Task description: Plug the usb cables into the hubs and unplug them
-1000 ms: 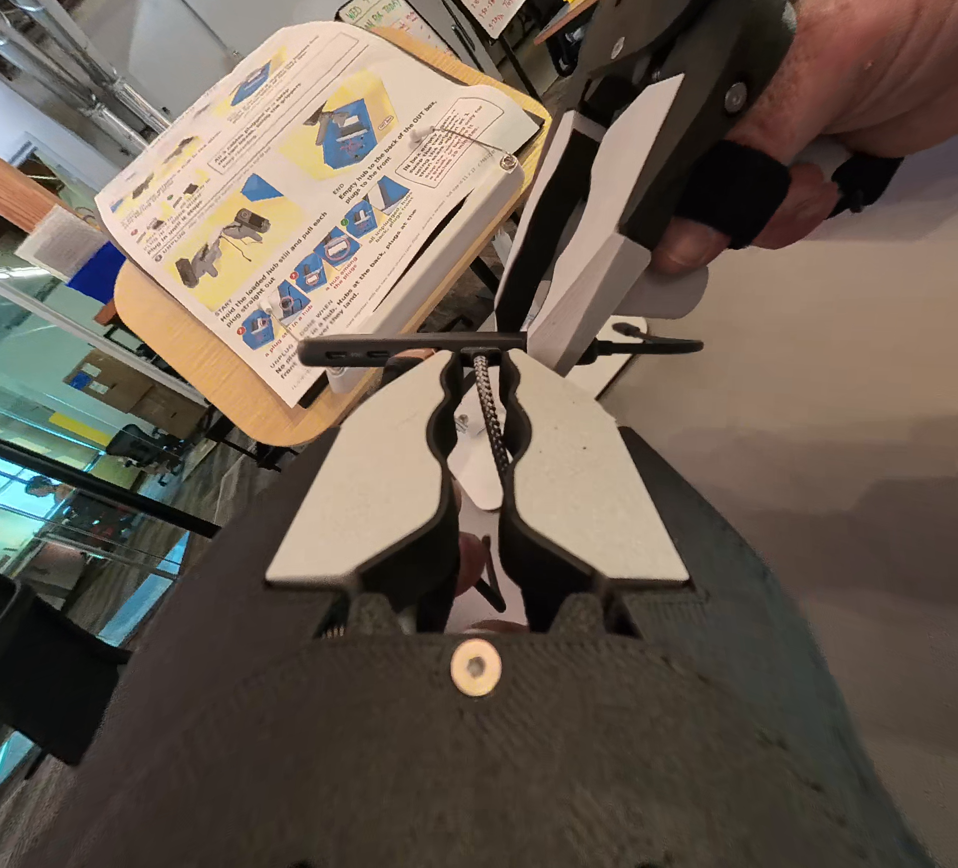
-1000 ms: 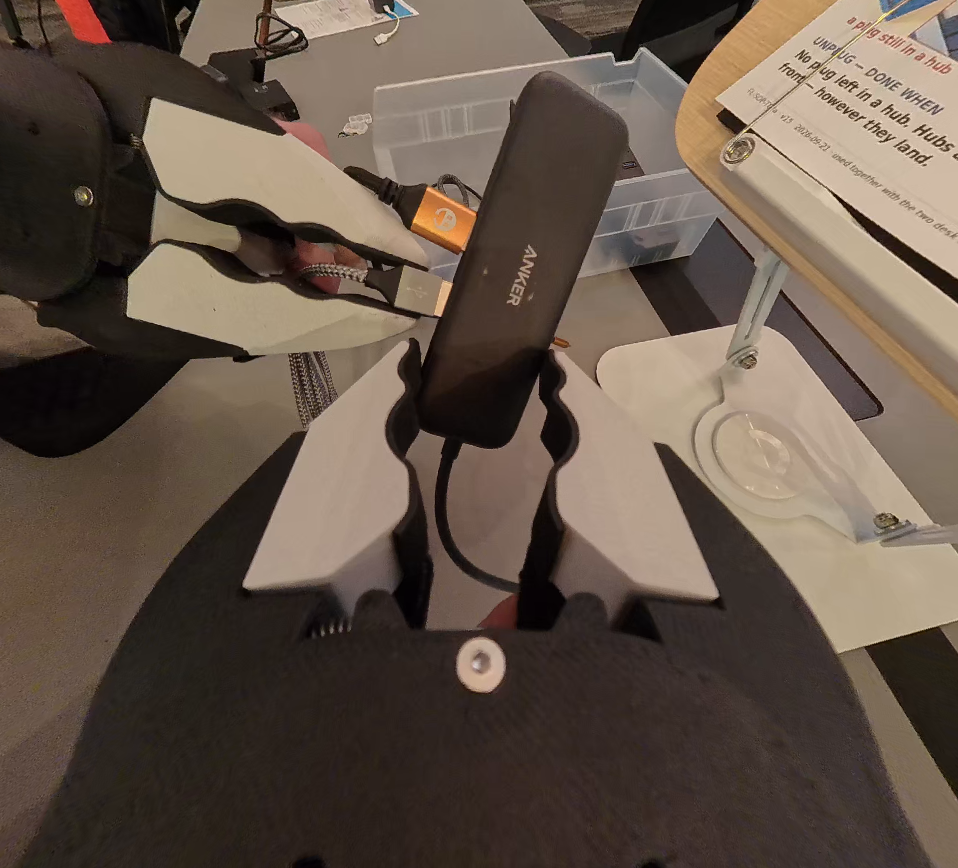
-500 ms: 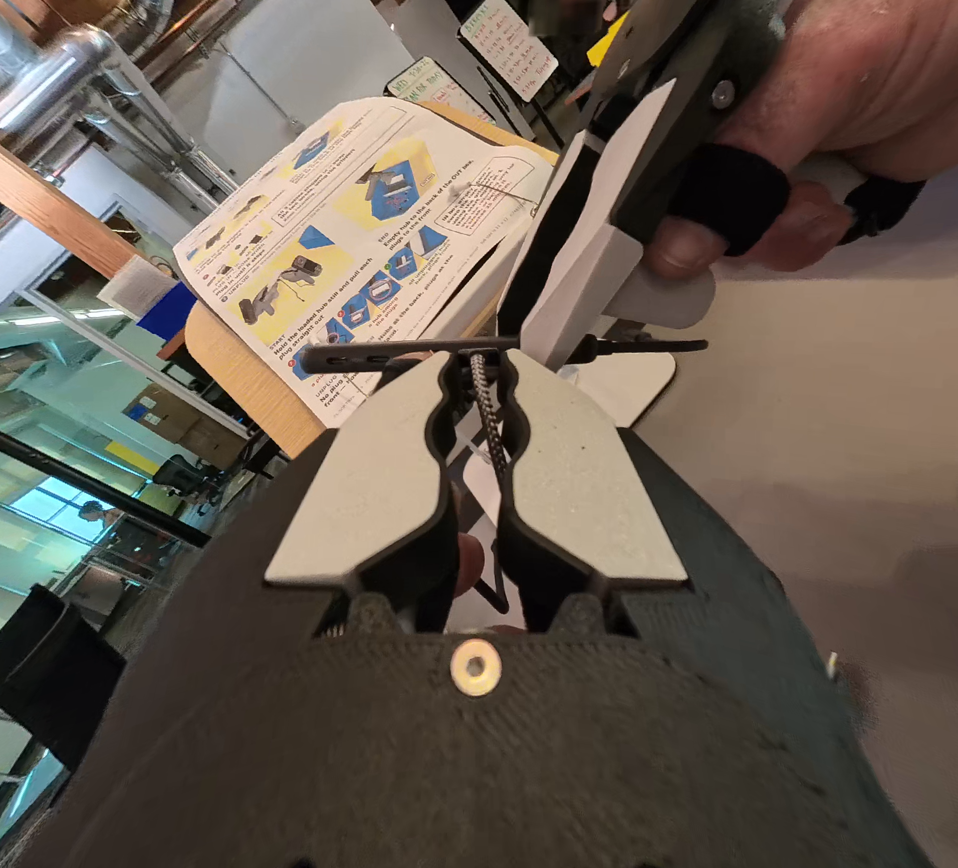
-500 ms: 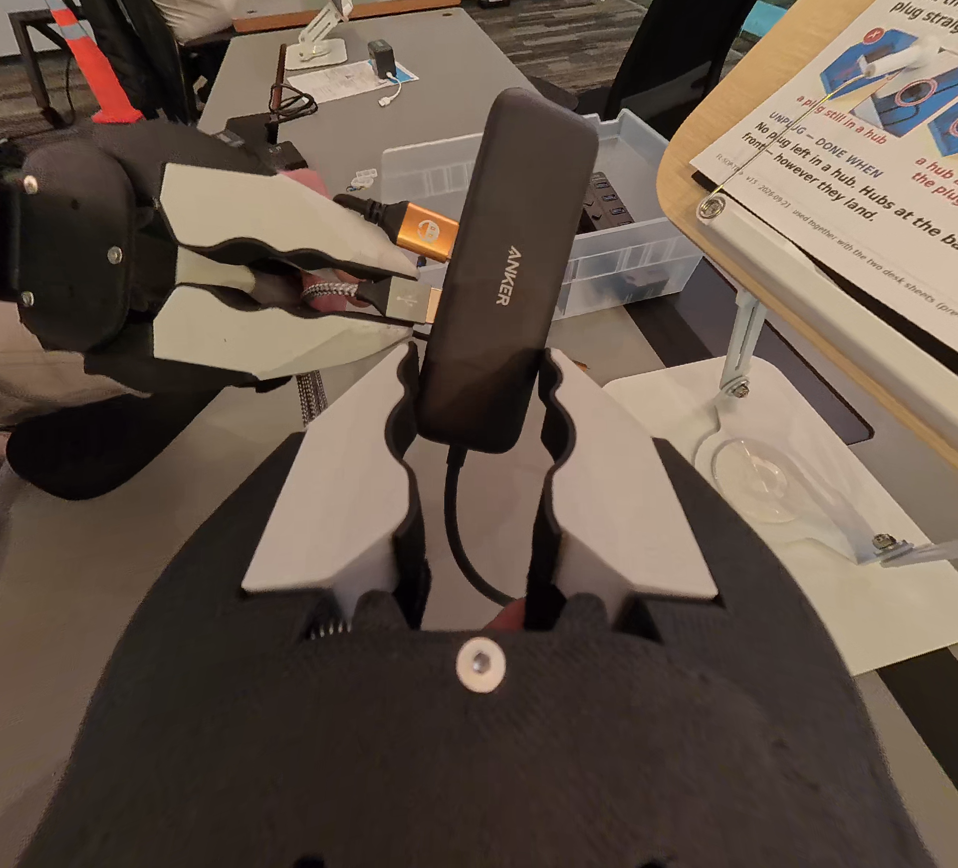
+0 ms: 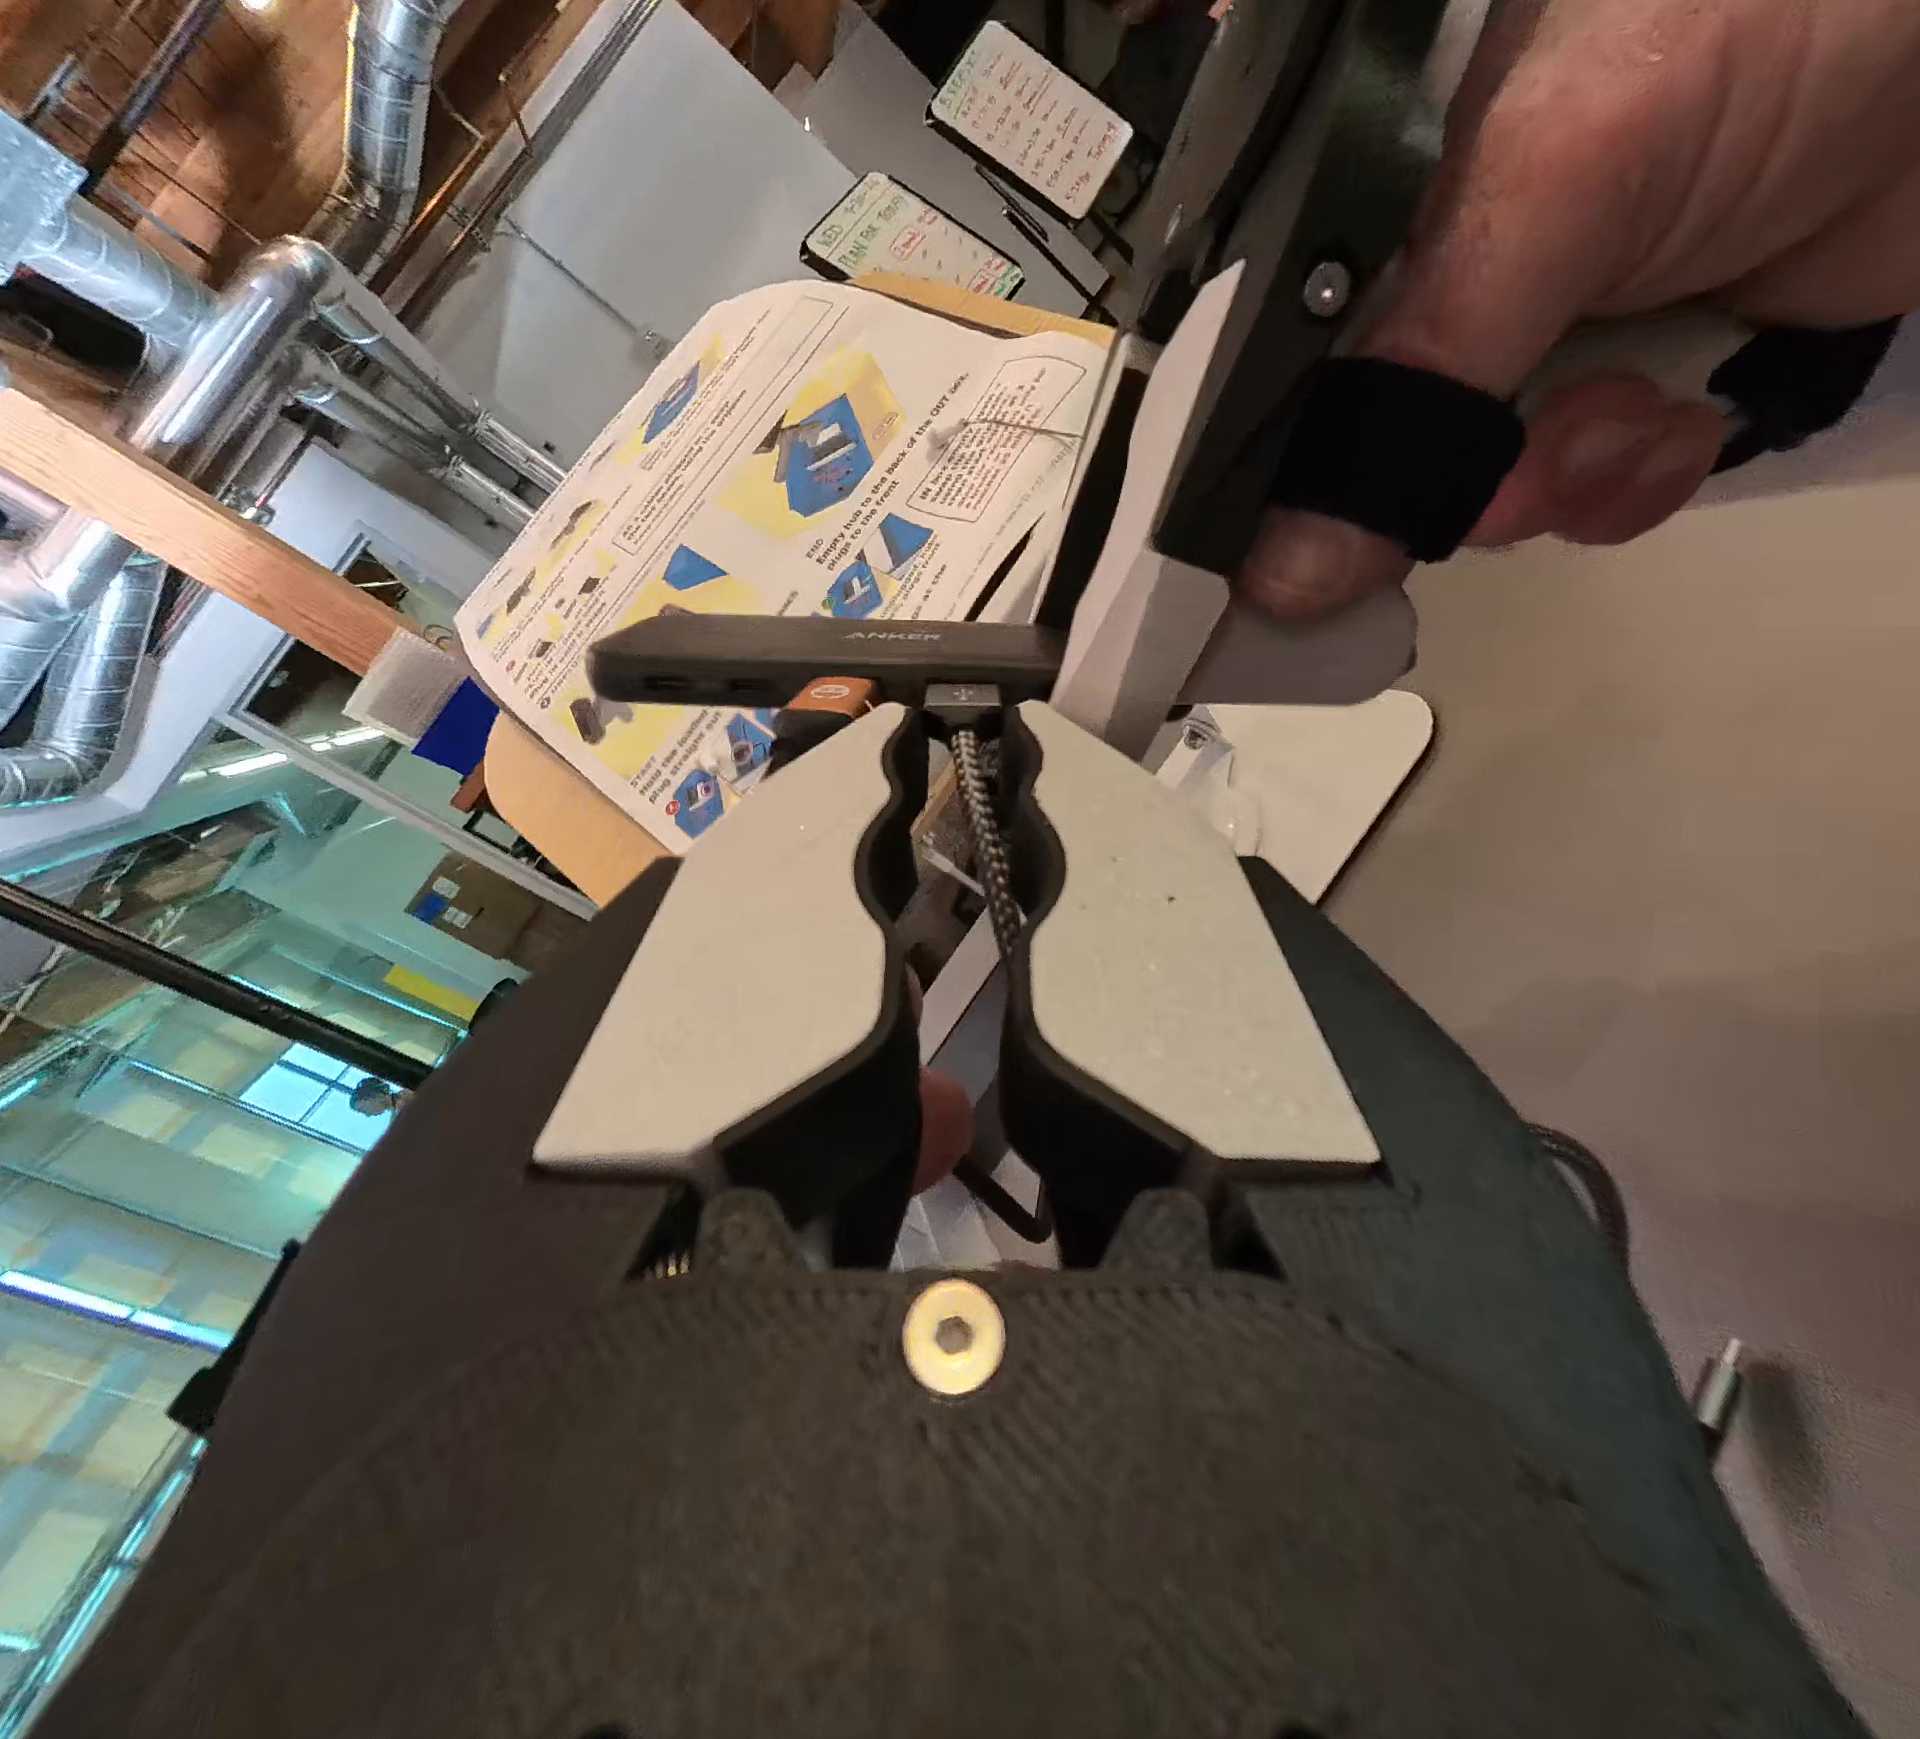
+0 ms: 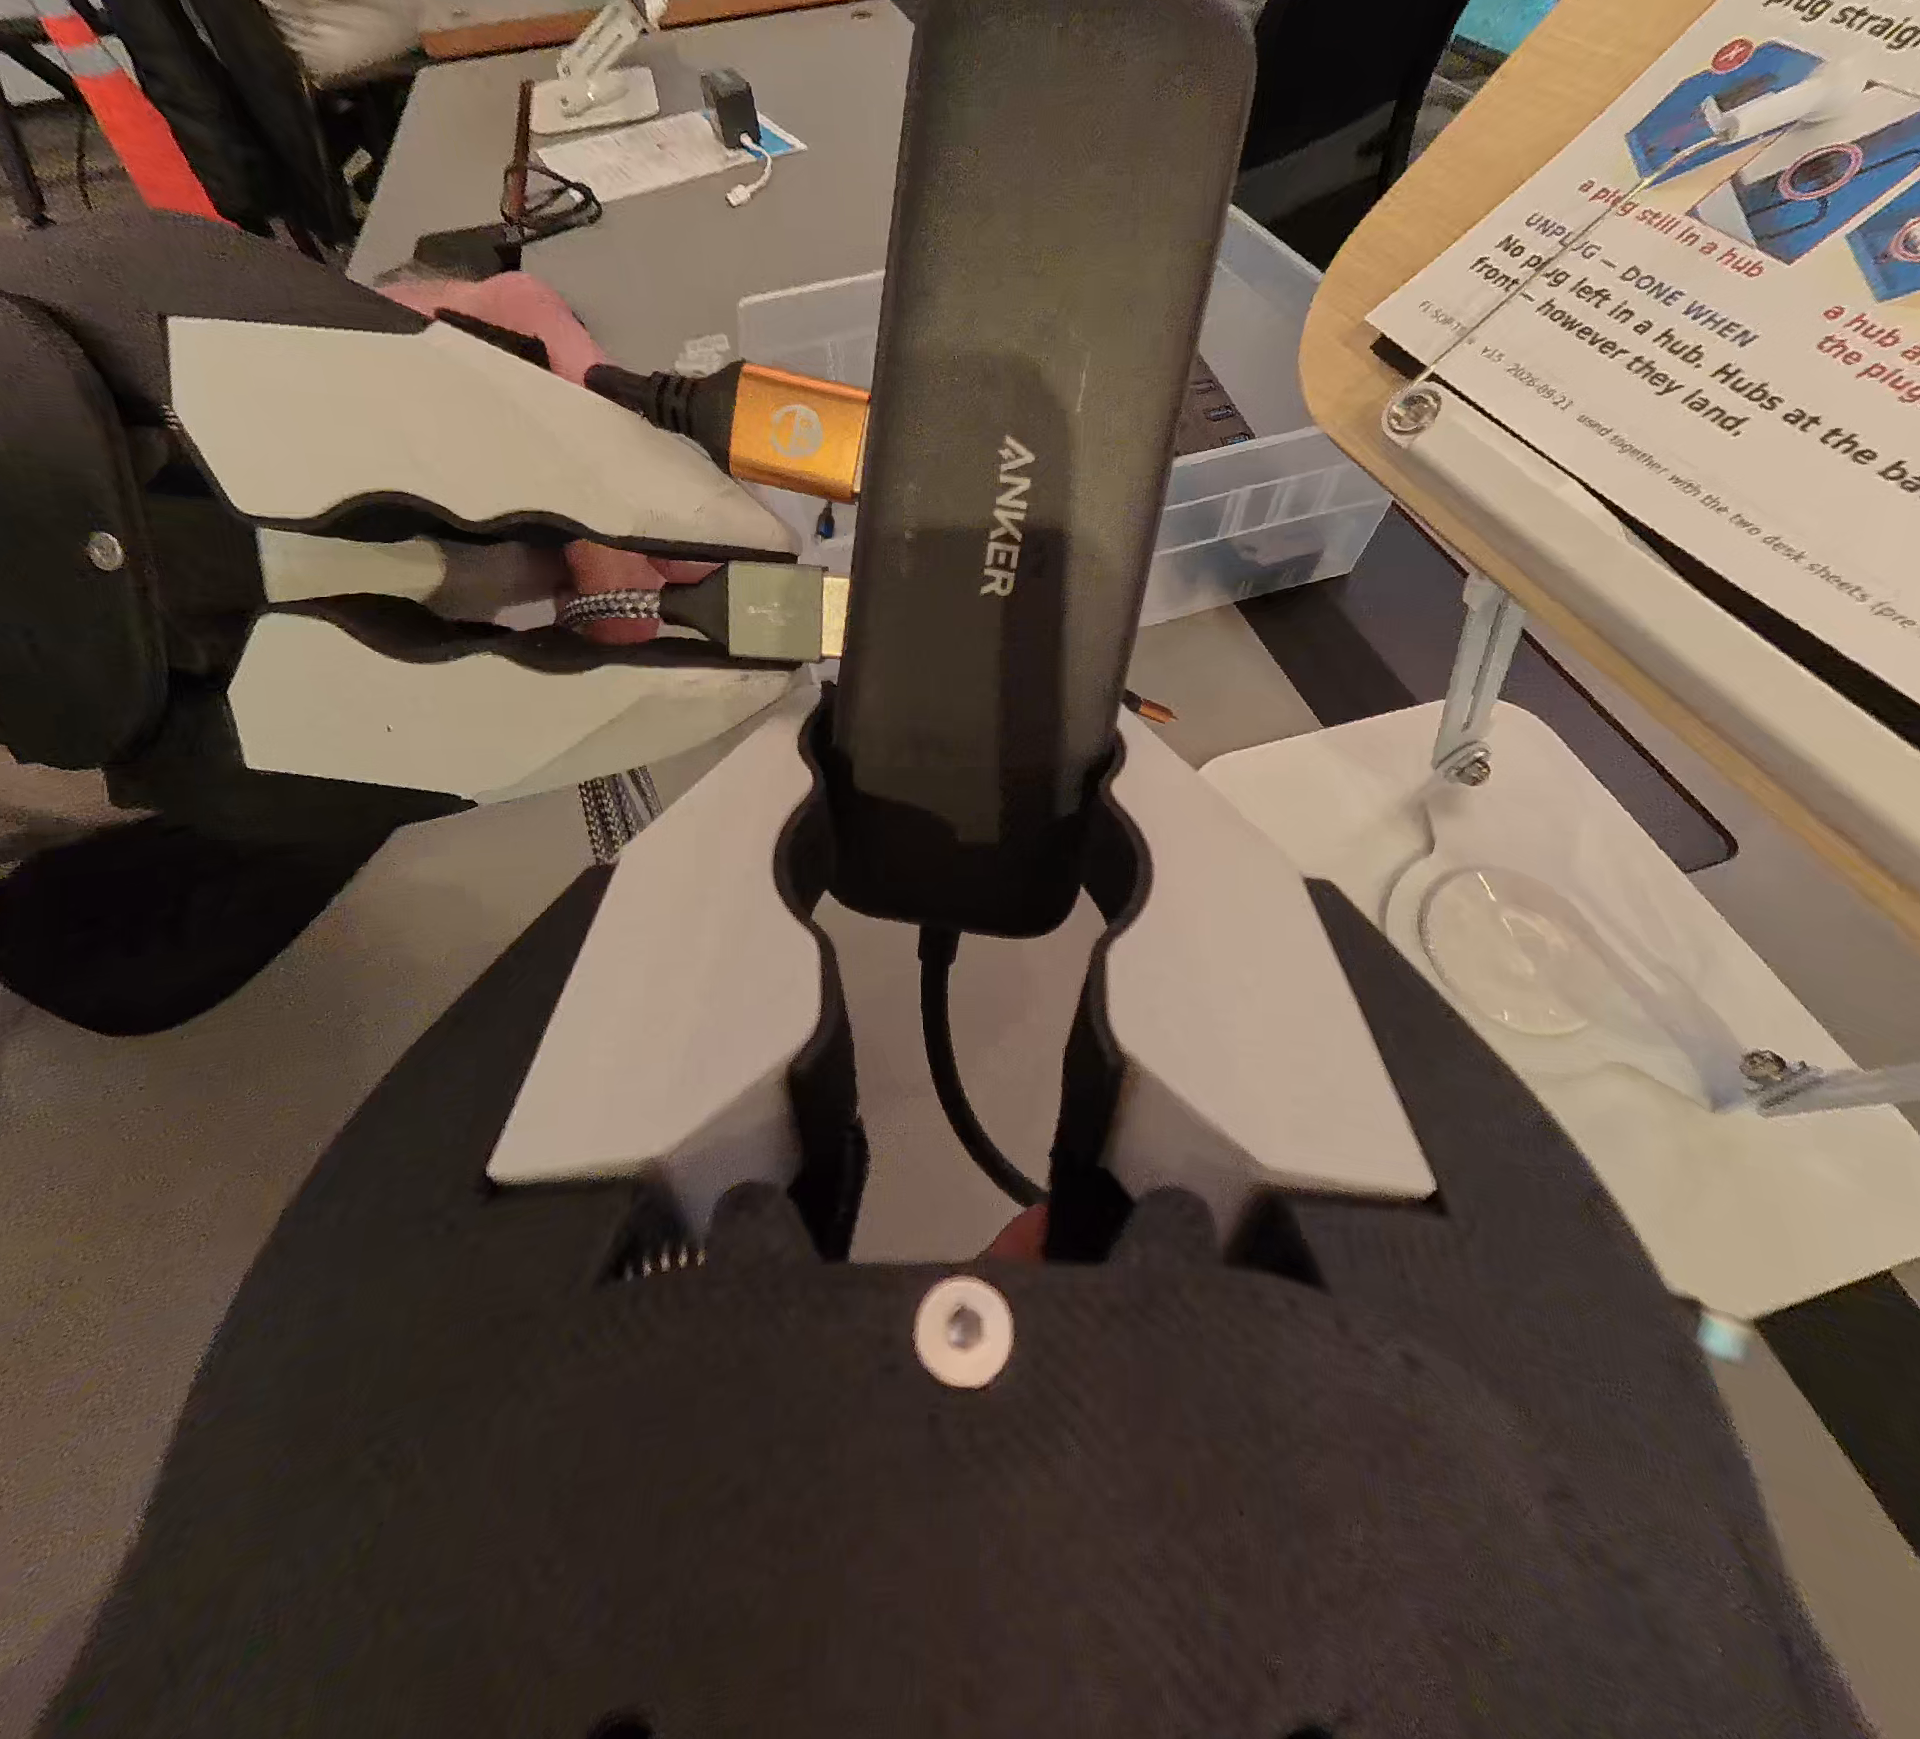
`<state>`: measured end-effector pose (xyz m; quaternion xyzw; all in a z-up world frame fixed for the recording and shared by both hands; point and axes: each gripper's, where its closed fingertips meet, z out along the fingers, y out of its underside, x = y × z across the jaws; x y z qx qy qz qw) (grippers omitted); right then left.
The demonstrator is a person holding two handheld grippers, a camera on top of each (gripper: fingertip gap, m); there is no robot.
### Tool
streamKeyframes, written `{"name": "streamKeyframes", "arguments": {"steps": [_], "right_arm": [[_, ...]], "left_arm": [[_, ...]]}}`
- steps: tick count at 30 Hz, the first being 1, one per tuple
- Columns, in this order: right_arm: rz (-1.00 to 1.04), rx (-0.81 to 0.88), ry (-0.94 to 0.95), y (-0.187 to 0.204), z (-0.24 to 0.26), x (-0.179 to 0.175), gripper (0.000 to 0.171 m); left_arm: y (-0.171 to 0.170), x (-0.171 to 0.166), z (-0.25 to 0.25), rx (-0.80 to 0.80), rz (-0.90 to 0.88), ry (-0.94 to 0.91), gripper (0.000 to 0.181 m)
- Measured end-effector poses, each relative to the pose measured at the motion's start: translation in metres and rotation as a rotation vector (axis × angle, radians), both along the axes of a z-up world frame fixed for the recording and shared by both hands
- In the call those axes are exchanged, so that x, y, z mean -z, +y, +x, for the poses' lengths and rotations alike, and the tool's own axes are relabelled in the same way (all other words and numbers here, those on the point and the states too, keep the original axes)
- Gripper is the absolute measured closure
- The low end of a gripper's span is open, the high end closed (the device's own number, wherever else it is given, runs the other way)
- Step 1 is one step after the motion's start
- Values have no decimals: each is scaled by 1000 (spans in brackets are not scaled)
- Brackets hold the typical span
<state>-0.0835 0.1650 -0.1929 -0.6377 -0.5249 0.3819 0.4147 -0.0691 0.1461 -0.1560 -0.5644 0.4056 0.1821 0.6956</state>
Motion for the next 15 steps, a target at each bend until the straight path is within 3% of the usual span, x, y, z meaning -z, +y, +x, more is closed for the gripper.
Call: {"name": "streamKeyframes", "arguments": {"steps": [10, 15], "right_arm": [[120, 54, -102, 5, 6, 0, 128], [75, 59, -39, 4, 0, -7, 129]], "left_arm": [[2, -1, 1, 41, -25, 18, 168], [-2, -7, 0, -6, 36, 71, 168]]}}
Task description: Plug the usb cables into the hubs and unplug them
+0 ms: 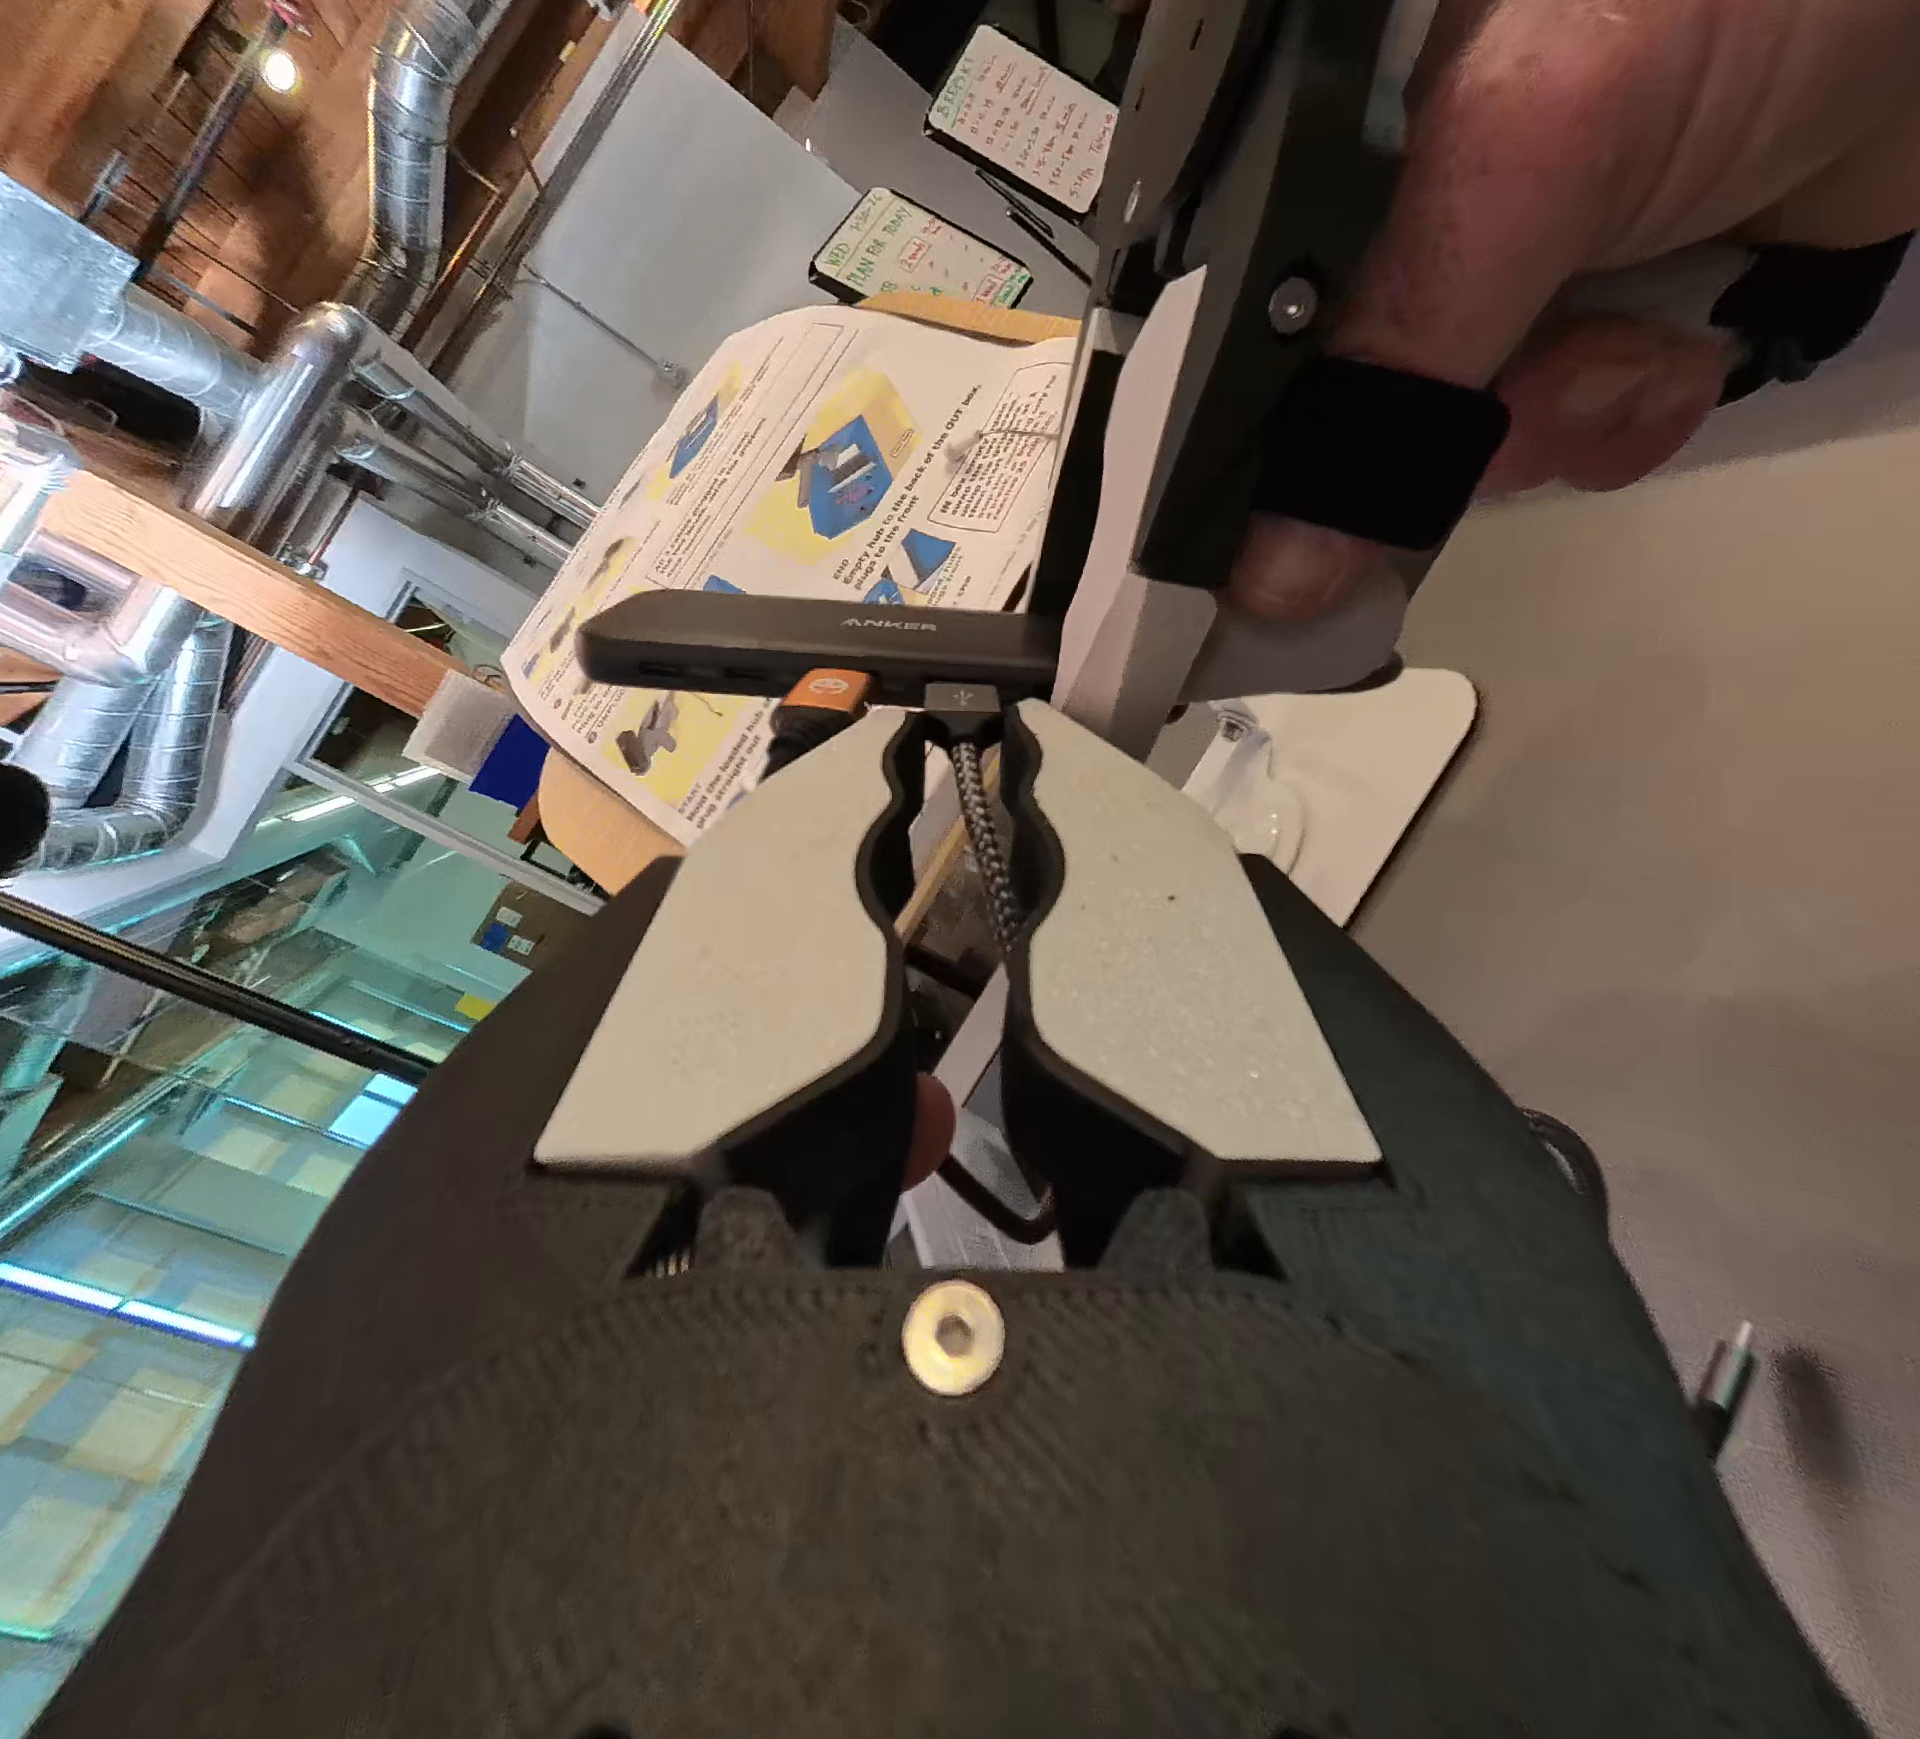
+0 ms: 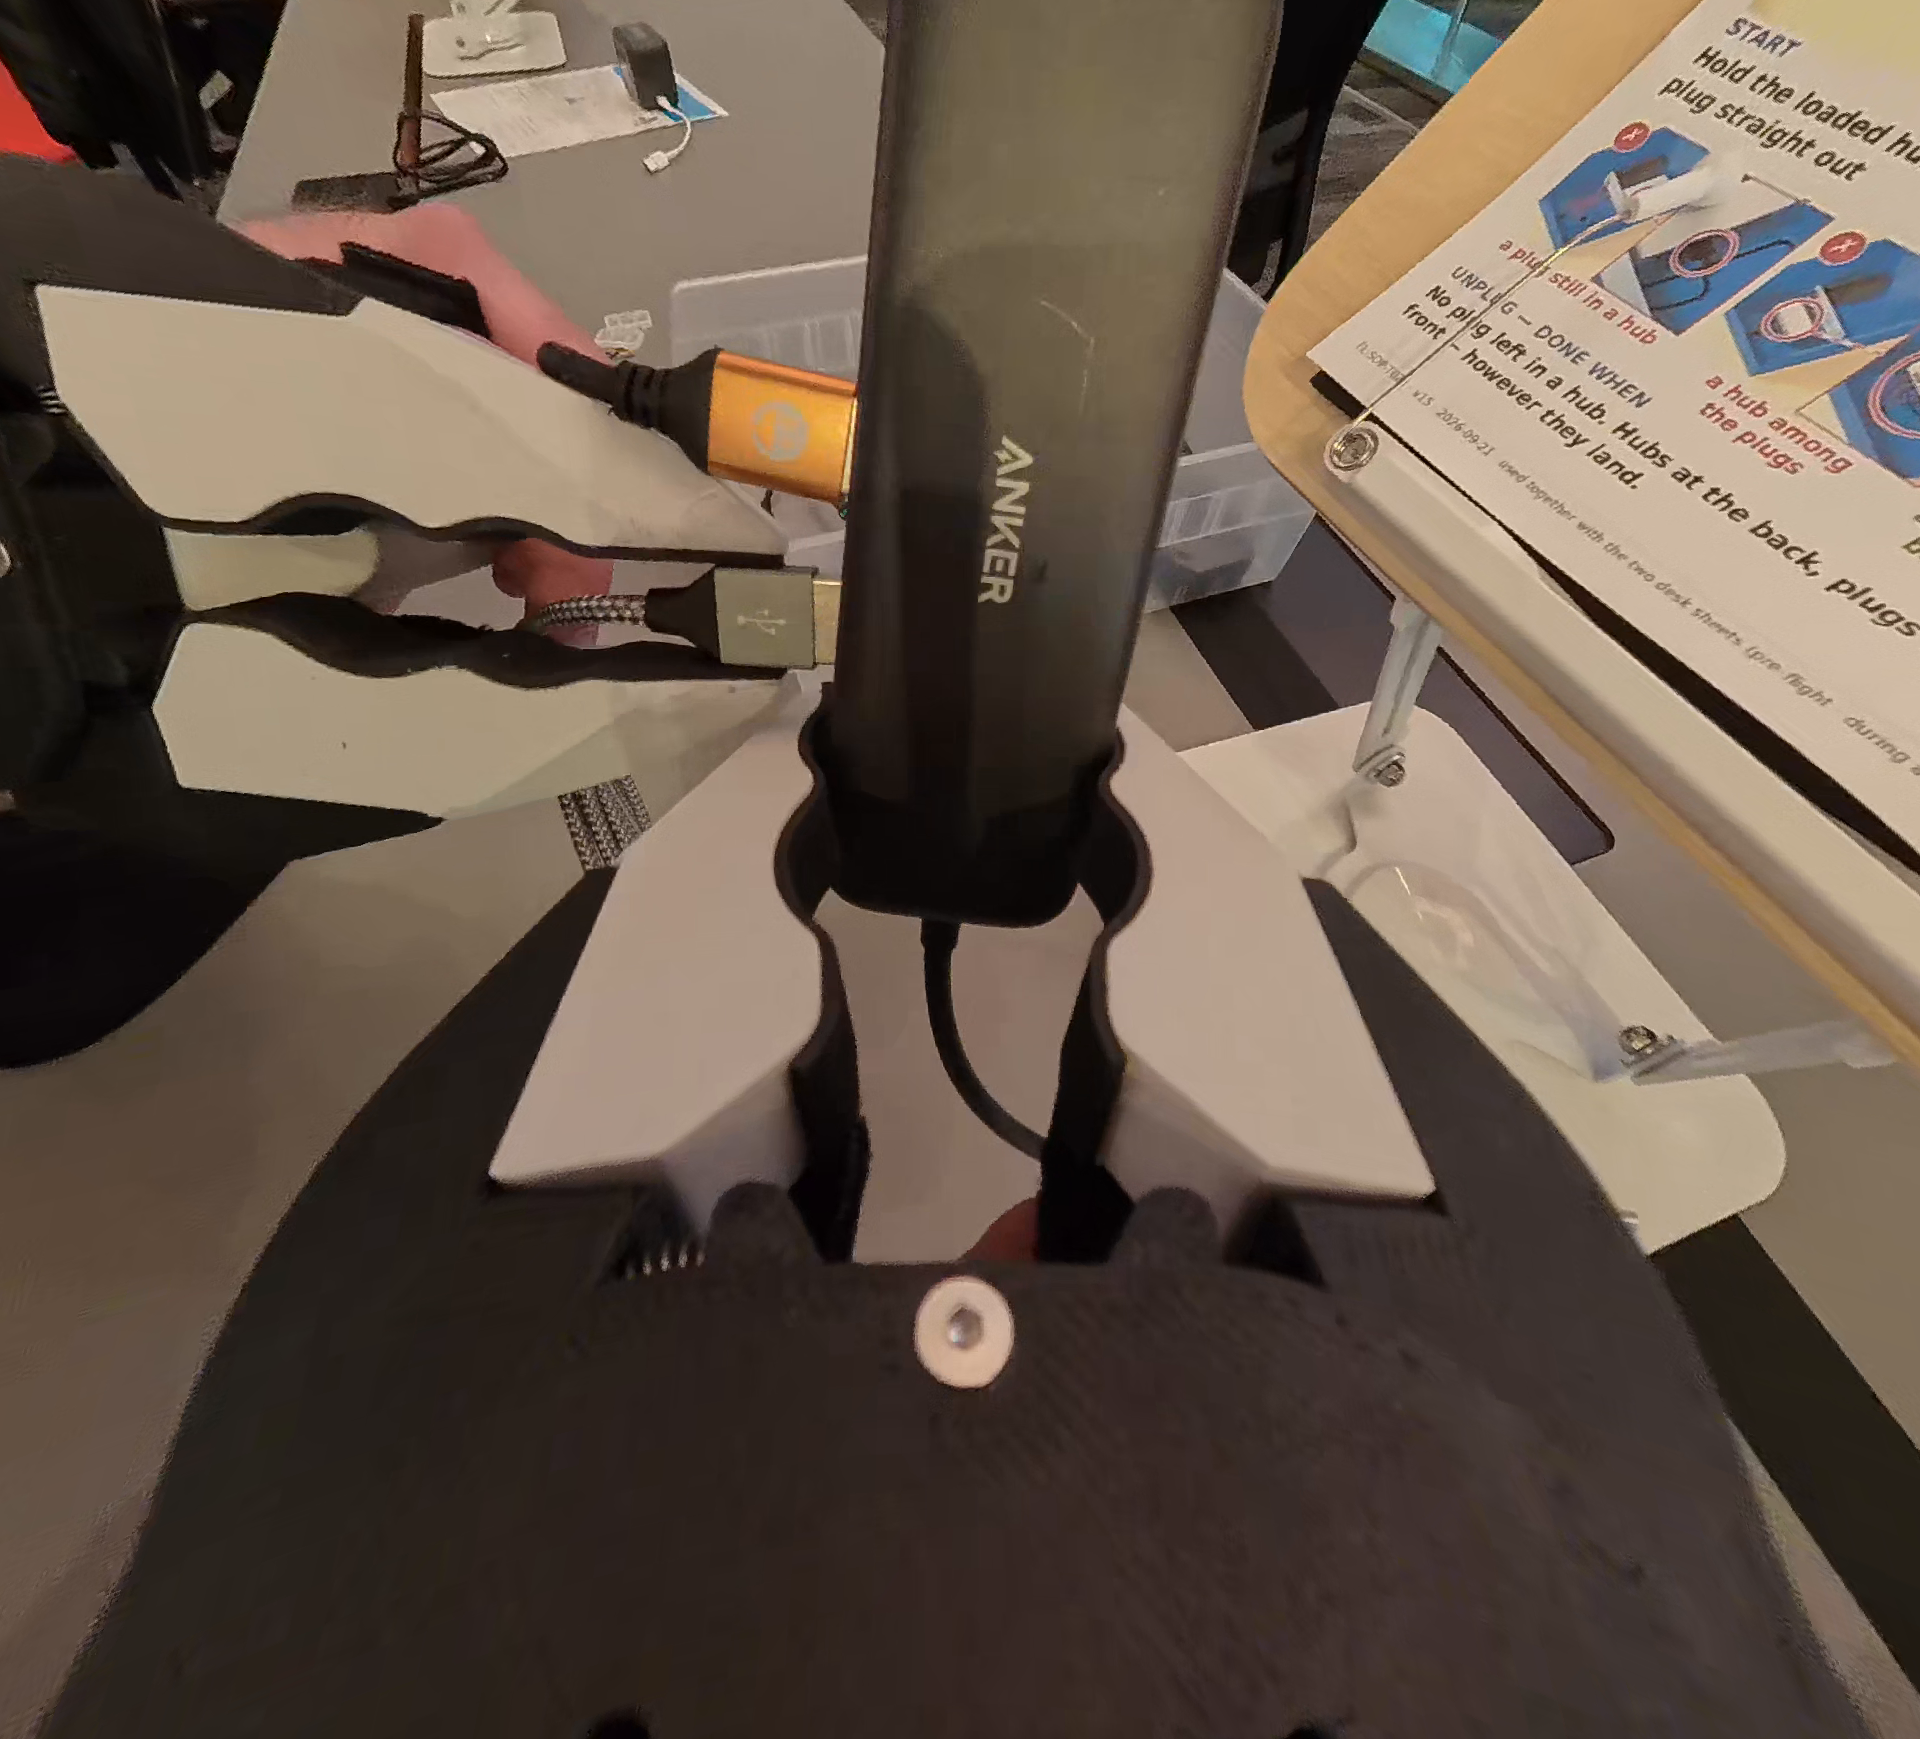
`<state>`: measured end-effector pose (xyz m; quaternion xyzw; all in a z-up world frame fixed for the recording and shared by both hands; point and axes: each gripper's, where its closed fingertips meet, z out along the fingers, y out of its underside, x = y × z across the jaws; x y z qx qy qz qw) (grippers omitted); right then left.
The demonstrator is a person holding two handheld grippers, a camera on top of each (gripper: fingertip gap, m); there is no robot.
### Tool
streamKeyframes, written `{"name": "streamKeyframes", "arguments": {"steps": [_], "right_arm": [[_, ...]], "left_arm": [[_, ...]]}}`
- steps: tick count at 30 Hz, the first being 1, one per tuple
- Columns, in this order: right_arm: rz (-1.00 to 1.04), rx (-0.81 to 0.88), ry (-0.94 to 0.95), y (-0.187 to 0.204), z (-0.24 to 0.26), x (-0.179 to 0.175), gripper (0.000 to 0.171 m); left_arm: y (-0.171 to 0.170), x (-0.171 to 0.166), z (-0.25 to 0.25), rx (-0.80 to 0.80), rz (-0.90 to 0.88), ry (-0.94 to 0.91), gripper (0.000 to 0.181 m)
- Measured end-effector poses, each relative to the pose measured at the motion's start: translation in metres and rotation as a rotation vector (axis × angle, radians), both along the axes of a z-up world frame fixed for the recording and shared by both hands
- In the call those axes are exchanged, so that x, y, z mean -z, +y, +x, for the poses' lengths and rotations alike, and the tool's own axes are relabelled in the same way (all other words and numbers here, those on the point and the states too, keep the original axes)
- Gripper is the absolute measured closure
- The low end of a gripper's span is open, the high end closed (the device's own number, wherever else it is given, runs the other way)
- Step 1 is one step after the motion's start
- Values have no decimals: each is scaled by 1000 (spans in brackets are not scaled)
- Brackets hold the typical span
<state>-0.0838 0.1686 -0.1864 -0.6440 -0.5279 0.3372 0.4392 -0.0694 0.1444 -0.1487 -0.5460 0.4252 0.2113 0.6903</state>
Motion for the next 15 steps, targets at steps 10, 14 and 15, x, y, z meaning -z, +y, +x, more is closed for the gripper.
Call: {"name": "streamKeyframes", "arguments": {"steps": [10, 14, 15], "right_arm": [[-13, 23, 29, 8, 9, -3, 129], [10, 11, 18, 6, 11, -4, 129], [18, 10, 6, 5, 11, -4, 129]], "left_arm": [[-8, -2, 1, -9, 47, -15, 178], [-8, -1, 2, -3, 22, -6, 178], [-7, -1, 2, 0, 9, -4, 178]]}}
